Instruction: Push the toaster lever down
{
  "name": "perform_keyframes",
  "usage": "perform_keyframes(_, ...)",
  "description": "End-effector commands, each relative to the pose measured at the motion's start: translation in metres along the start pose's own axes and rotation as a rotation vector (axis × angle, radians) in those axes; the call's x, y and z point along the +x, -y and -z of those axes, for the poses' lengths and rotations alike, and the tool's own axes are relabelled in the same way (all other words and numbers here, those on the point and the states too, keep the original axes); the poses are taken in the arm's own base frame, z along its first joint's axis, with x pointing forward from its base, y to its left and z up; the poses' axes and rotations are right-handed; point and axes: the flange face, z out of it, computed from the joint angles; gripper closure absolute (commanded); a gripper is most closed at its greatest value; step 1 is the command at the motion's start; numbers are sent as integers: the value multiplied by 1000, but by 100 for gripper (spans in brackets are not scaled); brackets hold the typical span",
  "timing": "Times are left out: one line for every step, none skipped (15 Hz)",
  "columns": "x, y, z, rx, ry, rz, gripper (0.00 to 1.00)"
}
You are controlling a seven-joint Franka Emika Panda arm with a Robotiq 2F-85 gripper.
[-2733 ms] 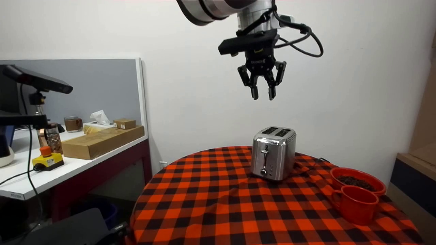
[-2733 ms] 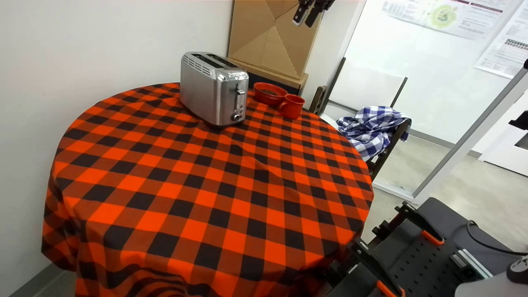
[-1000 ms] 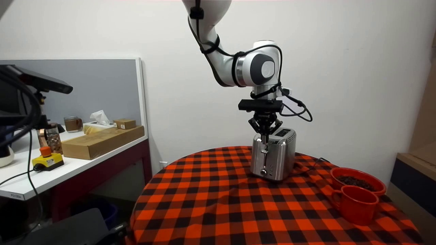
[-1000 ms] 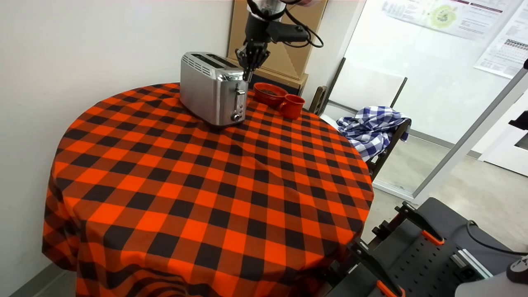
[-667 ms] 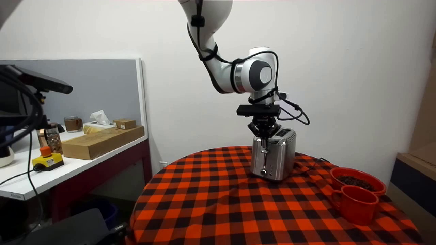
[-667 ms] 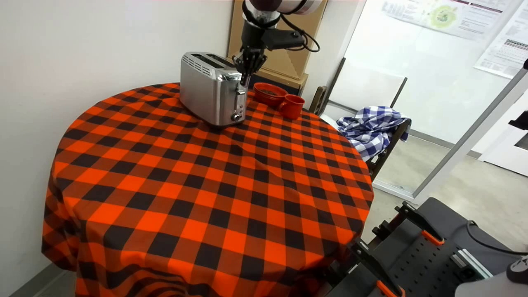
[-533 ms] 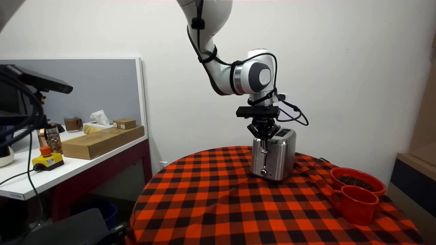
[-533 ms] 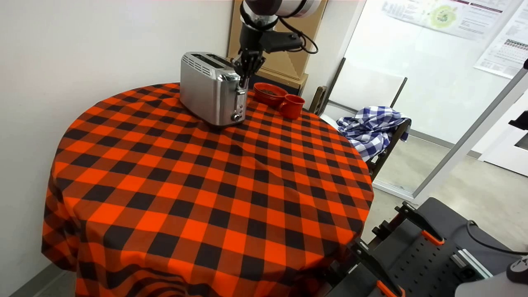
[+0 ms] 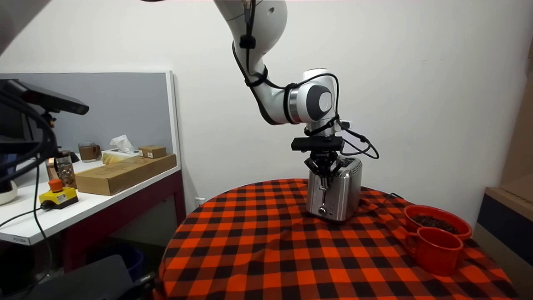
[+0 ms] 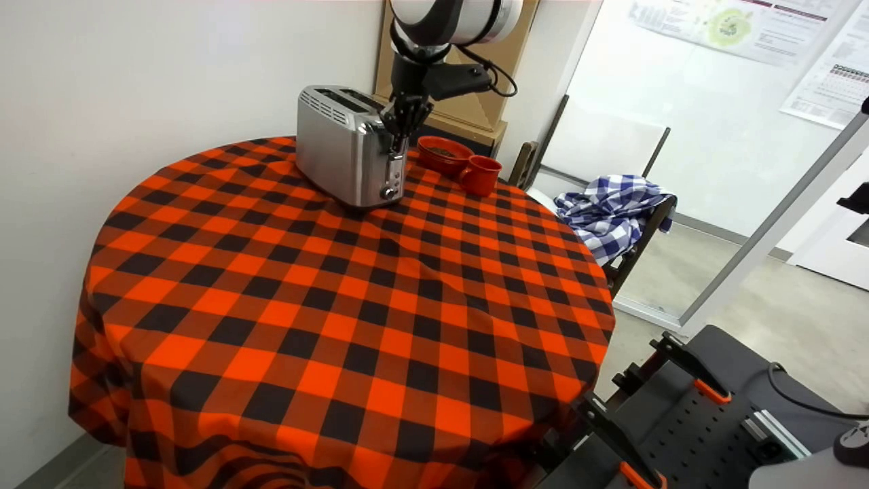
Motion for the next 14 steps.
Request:
perform_keyframes(11,2,-19,-19,-4,6,100)
perform_keyframes(13,3,-23,-16,-3,8,100)
perform_keyframes(14,5,-28,-15,1,14,100)
perform_keyframes(16,8,-32,-12,5,18,100)
perform_keyframes(16,10,-37,-11,16,25,100)
perform_keyframes(16,12,-42,-9,26,29,100)
perform_keyframes(15,14,-47,-7,37,33,100)
perform_keyframes(15,15,-53,-5,48,35,100)
perform_keyframes(15,16,-58,2,60,35,100)
perform_keyframes(13,18,-63,17,76,44,100)
perform_keyframes(14,21,-69,18,85,51,100)
perform_keyframes(14,23,-72,22,94,56,100)
perform_keyframes(15,25,-76,24,102,63,100)
perform_keyframes(16,25,-77,26,114,65,100)
